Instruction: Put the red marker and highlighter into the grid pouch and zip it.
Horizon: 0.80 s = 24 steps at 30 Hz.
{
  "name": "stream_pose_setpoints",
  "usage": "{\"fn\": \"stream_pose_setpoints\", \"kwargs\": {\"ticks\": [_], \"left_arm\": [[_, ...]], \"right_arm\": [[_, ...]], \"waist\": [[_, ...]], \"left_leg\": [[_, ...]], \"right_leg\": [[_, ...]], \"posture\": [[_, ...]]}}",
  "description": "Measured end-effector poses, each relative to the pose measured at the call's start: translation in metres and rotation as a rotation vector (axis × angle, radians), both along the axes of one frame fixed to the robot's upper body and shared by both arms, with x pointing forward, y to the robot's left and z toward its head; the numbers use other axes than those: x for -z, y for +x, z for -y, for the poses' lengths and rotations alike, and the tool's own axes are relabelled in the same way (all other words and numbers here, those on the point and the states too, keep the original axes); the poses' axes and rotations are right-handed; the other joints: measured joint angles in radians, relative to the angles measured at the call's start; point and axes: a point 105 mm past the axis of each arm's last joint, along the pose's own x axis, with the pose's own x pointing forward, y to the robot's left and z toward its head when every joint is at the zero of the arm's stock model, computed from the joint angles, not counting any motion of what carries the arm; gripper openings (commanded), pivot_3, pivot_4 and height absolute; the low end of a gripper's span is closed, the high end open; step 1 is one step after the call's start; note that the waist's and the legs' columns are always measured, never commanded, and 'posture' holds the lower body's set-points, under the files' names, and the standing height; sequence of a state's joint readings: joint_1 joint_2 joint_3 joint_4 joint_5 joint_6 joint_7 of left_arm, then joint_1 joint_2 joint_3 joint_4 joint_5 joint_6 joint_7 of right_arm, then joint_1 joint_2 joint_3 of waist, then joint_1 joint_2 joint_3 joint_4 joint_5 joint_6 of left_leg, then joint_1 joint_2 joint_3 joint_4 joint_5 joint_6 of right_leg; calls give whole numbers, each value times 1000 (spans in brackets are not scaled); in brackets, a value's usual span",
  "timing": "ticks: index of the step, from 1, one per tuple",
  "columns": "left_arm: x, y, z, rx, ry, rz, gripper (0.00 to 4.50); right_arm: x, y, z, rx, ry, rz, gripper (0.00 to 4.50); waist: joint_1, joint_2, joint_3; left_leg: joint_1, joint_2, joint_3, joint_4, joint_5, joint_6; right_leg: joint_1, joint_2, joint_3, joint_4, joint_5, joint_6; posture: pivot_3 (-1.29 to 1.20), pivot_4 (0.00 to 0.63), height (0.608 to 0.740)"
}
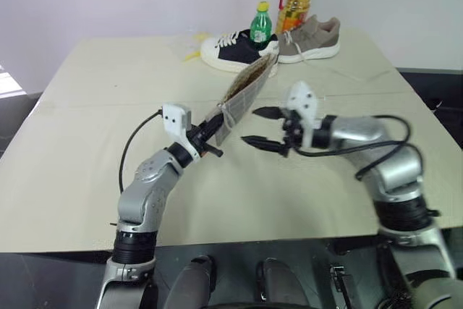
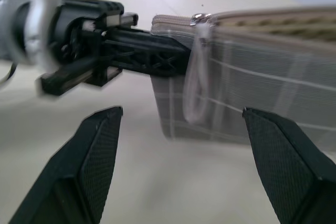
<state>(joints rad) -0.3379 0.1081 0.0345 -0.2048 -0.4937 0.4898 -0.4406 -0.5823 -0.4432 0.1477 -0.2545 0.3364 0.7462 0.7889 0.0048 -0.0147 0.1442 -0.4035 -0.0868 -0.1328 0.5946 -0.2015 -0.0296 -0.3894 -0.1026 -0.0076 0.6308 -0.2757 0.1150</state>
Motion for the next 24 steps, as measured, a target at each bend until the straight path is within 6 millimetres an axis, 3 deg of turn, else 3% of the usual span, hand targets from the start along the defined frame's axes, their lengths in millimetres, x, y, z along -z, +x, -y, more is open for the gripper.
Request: {"fn": "stream_pose_setpoints", "kwargs": {"ticks": [3, 6, 10, 12, 16, 20, 24], "left_arm": [[1, 1, -4, -13, 6, -8, 0], [0, 2, -9, -30, -1, -8, 0], [2, 2, -15, -51, 14, -10, 0], [2, 1, -15, -49, 16, -8, 0], [3, -1, -17, -48, 31, -5, 0], [8, -4, -20, -45, 58, -14, 0], [16, -10, -36, -64, 154, -3, 0]], "right_arm": [[7, 12, -14, 58, 35, -31, 3787], [8, 20, -32, 92, 82, -53, 2943], [9, 22, -36, 108, 87, -52, 797], [8, 24, -33, 128, 71, -37, 26], [6, 30, -18, 163, 9, 15, 26], [-11, 47, 4, 228, -69, 140, 26], [-32, 83, 61, 451, -156, 242, 26]], "waist": [[1, 0, 0], [0, 0, 0], [6, 0, 0], [7, 0, 0], [4, 0, 0], [0, 0, 0], [-2, 0, 0]], "left_leg": [[0, -1, 0, 0, 0, 0], [0, -1, 0, 0, 0, 0], [0, -2, 0, 0, 0, 0], [0, -2, 0, 0, 0, 0], [0, -2, 0, 0, 0, 0], [0, -1, 0, -1, 0, 0], [0, -1, 0, -1, 0, -1]], "right_leg": [[0, 0, 0, 0, 0, 0], [0, 0, 0, 0, 0, 0], [0, 0, 0, -1, 0, 0], [1, 0, 0, -1, 0, 0], [0, 0, 0, 0, 0, 0], [0, 0, 0, 0, 0, 0], [0, 0, 0, -1, 0, 0]], "posture": [[0, 150, 734], [0, 150, 734], [0, 150, 734], [0, 150, 734], [0, 150, 734], [0, 150, 734], [0, 150, 734]]}}
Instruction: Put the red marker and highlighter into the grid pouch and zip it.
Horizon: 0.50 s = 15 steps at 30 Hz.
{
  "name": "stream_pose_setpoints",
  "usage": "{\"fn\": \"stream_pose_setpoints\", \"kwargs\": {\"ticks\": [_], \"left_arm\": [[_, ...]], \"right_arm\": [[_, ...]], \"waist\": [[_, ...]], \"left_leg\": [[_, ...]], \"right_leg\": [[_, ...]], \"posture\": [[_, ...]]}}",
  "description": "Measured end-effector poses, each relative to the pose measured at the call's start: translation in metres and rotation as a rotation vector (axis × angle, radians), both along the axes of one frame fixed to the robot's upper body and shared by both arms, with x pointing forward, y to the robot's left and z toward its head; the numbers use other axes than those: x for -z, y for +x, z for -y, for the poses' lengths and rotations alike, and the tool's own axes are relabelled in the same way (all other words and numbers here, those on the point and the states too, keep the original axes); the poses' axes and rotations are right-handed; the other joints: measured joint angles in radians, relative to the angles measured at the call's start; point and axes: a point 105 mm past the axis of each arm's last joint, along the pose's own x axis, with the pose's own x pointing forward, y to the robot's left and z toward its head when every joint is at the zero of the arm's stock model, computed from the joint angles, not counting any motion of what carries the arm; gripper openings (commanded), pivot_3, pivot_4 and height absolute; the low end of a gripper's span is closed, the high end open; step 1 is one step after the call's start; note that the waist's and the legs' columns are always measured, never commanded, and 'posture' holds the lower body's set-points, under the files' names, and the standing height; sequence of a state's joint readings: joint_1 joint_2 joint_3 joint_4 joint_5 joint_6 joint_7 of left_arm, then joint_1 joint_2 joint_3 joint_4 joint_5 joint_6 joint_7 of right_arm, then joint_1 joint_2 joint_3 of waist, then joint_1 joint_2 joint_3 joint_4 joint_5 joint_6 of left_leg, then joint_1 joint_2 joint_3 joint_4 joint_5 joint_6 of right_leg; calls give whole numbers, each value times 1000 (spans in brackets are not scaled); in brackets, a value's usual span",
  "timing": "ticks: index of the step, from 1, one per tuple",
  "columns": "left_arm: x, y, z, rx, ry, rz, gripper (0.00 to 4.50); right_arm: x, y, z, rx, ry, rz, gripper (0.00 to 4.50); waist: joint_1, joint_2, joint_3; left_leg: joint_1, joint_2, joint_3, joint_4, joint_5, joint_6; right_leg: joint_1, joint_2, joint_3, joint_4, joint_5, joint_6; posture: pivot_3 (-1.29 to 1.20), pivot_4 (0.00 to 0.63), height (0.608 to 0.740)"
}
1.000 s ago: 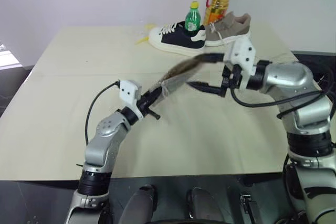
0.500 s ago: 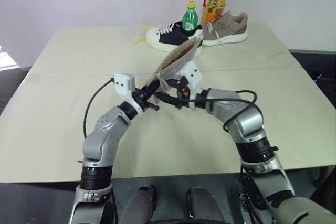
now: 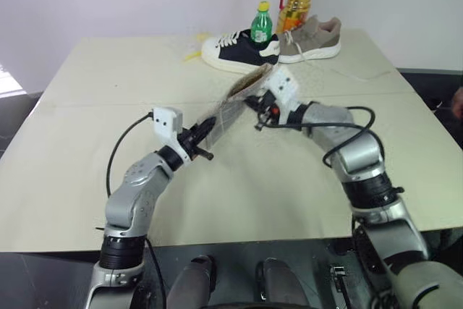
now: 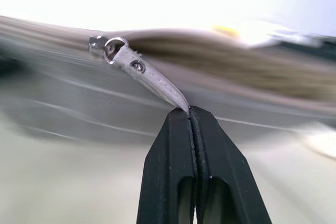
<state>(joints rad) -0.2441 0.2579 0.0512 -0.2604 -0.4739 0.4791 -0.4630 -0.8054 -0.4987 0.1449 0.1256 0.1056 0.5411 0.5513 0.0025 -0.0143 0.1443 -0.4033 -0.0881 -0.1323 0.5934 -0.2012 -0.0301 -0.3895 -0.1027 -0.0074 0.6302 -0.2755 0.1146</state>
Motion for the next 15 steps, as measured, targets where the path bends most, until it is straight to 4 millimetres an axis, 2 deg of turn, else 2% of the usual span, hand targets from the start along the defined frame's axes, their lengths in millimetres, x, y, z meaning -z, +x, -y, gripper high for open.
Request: {"fn": "stream_pose_setpoints", "kwargs": {"ticks": [2, 7, 10, 13, 15], "left_arm": [[7, -4, -7, -4, 32, -8, 0], [4, -10, -8, 14, 57, 16, 0], [9, -13, -11, 6, 61, 3, 0], [9, -19, -18, -5, 83, 7, 1025], [11, -22, -20, -8, 92, 2, 1940]], "right_arm": [[-13, 11, 30, 102, -23, 42, 26], [-9, 14, 30, 77, -47, 52, 26], [-3, 9, 27, 26, -74, 34, 26], [23, -10, 21, -107, -112, -55, 858], [39, -20, 19, -167, -108, -119, 1808]], "waist": [[1, 0, 0], [-5, 0, 0], [-13, 0, 0], [-14, 0, 0], [-14, 0, 0]], "left_leg": [[0, 0, 0, -1, 0, 0], [0, 0, 0, -1, 0, 0], [0, 0, 0, -1, 0, 0], [0, 0, 0, -1, 0, 0], [0, 0, 0, -1, 0, 0]], "right_leg": [[0, 0, 0, 0, 0, 0], [0, 0, 1, 0, 0, 0], [0, 0, 1, -1, 0, 0], [0, 0, 1, -1, 0, 0], [0, 0, 1, -1, 0, 0]], "posture": [[0, 150, 734], [0, 150, 734], [0, 150, 734], [0, 150, 734], [0, 150, 734]]}}
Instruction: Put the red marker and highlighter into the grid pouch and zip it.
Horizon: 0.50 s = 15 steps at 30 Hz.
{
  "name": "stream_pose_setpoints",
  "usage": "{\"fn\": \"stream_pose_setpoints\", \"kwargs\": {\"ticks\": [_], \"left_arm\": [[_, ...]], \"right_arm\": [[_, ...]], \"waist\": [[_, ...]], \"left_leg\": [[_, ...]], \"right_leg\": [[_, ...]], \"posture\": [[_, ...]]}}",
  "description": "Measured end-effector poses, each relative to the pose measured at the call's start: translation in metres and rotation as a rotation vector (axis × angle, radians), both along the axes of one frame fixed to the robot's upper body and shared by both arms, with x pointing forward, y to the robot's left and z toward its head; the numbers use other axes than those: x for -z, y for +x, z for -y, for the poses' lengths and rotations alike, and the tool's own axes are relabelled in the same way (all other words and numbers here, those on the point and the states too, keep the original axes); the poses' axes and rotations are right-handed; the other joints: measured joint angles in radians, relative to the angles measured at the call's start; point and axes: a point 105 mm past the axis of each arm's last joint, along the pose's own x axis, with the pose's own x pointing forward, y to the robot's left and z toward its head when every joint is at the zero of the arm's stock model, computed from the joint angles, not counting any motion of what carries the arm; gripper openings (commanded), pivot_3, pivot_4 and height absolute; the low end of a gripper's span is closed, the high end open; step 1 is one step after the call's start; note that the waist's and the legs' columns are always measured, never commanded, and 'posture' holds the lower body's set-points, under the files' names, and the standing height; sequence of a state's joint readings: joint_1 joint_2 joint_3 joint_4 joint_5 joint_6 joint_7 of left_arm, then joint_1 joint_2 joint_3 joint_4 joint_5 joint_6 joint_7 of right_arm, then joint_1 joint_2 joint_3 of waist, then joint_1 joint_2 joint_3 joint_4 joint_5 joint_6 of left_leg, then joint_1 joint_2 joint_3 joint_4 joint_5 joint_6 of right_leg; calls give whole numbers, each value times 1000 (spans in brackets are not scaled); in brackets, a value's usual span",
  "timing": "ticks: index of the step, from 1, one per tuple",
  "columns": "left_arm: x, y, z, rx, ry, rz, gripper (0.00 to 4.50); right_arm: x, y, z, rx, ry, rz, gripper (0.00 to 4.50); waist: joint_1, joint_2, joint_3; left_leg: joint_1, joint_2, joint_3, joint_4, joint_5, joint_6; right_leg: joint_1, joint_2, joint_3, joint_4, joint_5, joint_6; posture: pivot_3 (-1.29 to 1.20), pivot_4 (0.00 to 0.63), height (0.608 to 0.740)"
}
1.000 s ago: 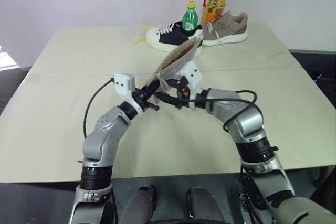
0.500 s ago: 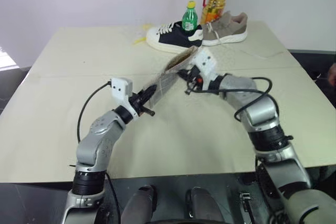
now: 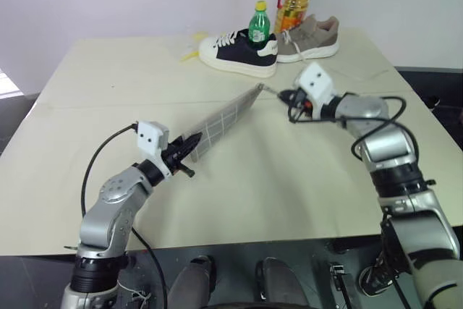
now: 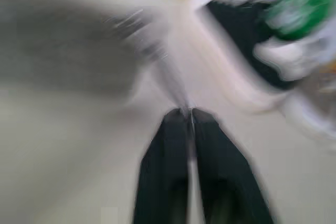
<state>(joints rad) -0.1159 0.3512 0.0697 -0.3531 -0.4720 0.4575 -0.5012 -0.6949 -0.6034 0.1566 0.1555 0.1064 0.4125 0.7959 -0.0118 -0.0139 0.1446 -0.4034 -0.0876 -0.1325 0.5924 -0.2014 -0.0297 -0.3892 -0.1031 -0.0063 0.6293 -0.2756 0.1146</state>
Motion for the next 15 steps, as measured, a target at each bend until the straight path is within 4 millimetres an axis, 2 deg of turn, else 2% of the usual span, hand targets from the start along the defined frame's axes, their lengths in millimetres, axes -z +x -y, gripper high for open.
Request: {"fn": "stream_pose_setpoints", "kwargs": {"ticks": [5, 8, 12, 15], "left_arm": [[4, -16, -7, -14, 52, -20, 4378], [9, -27, -21, -67, 57, -48, 4378], [30, -49, -61, -244, 74, -129, 4378], [34, -57, -85, -369, 94, -142, 4378]], "right_arm": [[19, -21, 17, -81, -47, -80, 4310], [25, -27, 27, -96, -36, -102, 4310], [34, -22, 61, 5, 24, -46, 4310], [38, -19, 70, 36, 111, -76, 4310]], "waist": [[1, 0, 0], [-1, 0, 0], [3, 0, 0], [5, 0, 0]], "left_leg": [[0, 0, 0, 0, 0, 0], [0, 1, 0, 0, 0, 0], [0, 1, 1, 0, -1, 1], [0, 1, 1, 2, -1, 1]], "right_leg": [[0, 0, 0, 0, 0, -1], [0, 0, 0, -1, -2, -4], [0, -2, 0, -1, -2, -4], [1, -2, 0, -1, -2, -5]], "posture": [[0, 150, 734], [0, 150, 734], [0, 150, 734], [0, 150, 734]]}}
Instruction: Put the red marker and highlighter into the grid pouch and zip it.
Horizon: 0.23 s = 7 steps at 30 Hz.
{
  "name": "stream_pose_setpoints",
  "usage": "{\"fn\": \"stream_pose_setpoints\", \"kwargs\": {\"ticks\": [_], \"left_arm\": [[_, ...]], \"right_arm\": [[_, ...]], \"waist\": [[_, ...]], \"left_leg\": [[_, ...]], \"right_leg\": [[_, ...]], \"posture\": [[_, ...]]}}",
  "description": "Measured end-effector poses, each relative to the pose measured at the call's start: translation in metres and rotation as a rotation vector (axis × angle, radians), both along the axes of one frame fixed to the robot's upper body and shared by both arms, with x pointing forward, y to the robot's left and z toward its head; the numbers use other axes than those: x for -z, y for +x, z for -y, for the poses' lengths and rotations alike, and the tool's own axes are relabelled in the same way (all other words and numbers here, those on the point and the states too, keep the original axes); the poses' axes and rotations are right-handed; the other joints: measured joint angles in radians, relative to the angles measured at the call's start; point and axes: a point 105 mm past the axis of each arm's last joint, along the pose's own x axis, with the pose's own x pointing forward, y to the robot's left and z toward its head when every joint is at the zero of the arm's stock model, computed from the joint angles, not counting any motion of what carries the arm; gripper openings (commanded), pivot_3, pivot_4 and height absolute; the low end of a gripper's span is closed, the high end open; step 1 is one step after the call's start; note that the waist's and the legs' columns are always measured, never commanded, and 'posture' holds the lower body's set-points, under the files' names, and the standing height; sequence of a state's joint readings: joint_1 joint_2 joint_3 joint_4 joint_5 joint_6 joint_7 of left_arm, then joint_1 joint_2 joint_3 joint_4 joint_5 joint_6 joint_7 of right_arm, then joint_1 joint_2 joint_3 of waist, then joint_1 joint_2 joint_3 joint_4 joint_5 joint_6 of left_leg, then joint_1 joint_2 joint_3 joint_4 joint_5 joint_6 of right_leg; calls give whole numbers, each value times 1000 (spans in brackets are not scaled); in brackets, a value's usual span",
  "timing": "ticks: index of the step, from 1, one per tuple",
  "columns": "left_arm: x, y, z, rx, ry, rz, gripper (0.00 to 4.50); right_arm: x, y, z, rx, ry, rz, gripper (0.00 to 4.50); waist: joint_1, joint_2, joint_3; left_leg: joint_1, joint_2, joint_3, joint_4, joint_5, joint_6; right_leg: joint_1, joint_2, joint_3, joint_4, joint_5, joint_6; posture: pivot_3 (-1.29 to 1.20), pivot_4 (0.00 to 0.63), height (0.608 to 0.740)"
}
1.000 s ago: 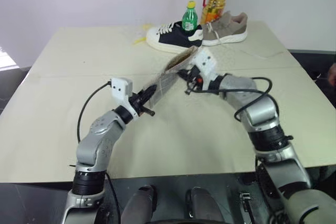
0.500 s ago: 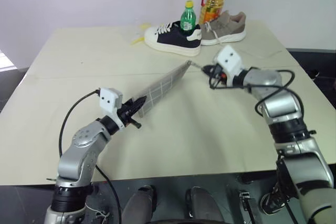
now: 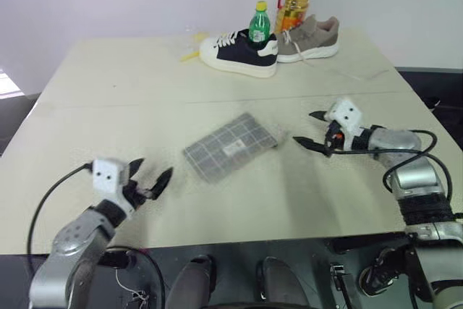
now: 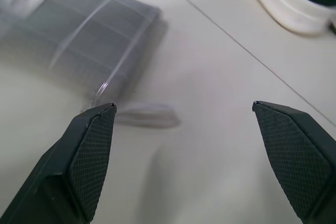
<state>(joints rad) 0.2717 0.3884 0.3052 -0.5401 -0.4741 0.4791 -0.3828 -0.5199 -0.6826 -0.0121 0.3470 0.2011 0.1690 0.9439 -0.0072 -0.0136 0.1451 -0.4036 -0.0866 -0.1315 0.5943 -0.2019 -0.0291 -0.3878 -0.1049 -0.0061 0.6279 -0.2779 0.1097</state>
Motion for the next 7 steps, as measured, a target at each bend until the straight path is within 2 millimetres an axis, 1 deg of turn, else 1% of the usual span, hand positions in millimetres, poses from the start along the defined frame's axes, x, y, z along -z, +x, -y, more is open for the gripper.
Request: {"fn": "stream_pose_setpoints", "kwargs": {"ticks": [2, 4, 7], "left_arm": [[-1, -5, -15, -69, 29, 11, 4378], [-1, -9, -24, -106, 43, 14, 4378], [1, -15, -31, -137, 52, 9, 4378]], "right_arm": [[2, 0, -2, -10, 35, -17, 4310], [5, 0, -3, -16, 50, -31, 4310], [10, 0, -5, -19, 67, -50, 4310]], "waist": [[0, 0, 0], [0, 0, 0], [1, 0, 0]], "left_leg": [[0, 0, 0, 0, 0, 0], [0, 0, 0, 0, 0, 0], [-1, 0, 0, 0, 0, 0]], "right_leg": [[0, 0, 0, 0, 0, 0], [0, -1, 0, -1, 0, 0], [0, -1, 0, -1, 0, 0]], "posture": [[0, 150, 734], [0, 150, 734], [0, 150, 734]]}}
